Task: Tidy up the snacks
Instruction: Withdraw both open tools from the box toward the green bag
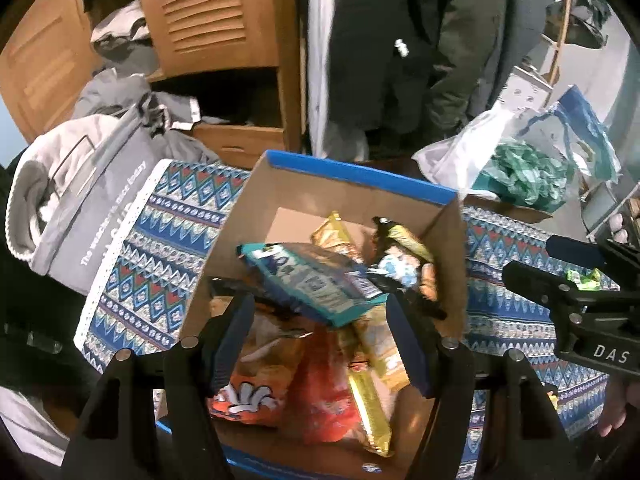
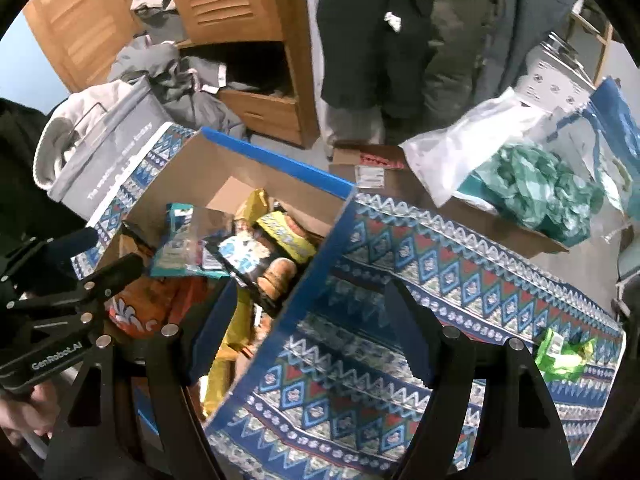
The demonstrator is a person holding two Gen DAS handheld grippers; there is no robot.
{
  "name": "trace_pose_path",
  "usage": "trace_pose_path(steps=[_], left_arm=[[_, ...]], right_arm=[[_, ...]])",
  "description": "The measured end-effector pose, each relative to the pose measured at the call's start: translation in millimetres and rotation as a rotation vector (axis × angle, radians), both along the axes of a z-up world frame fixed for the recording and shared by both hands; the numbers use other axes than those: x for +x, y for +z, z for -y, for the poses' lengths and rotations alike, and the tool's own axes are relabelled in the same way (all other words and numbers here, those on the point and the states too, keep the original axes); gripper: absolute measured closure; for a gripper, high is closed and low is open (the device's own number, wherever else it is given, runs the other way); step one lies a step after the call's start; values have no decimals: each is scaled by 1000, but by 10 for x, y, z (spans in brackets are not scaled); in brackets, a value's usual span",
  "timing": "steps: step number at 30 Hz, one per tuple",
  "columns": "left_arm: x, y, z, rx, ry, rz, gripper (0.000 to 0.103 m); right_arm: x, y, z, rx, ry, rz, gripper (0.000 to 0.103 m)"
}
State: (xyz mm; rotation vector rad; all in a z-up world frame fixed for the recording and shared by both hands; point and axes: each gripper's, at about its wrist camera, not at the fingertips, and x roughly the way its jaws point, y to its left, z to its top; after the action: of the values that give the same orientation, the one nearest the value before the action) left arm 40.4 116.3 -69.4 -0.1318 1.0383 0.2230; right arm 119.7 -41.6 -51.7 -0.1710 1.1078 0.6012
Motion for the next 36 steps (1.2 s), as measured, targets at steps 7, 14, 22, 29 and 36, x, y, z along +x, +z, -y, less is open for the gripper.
trace_pose_path(steps=[7, 14, 22, 29, 36], left_arm=[[53, 60, 339, 10, -61, 9, 33], [85, 105, 709, 17, -136, 16, 33], [108, 125, 1028, 11, -197, 20, 33], [131, 84, 1337, 7, -260, 7, 33], [176, 0, 1641, 13, -316, -18, 33]], right_arm=[[-18, 24, 340, -14, -44, 17, 26], [-35, -15, 705, -27, -95, 12, 26], [-105, -17, 1070, -49, -143, 20, 26], [-206, -68, 1389, -83, -173, 32, 26], [-254, -201, 1731, -103, -221, 8, 26]])
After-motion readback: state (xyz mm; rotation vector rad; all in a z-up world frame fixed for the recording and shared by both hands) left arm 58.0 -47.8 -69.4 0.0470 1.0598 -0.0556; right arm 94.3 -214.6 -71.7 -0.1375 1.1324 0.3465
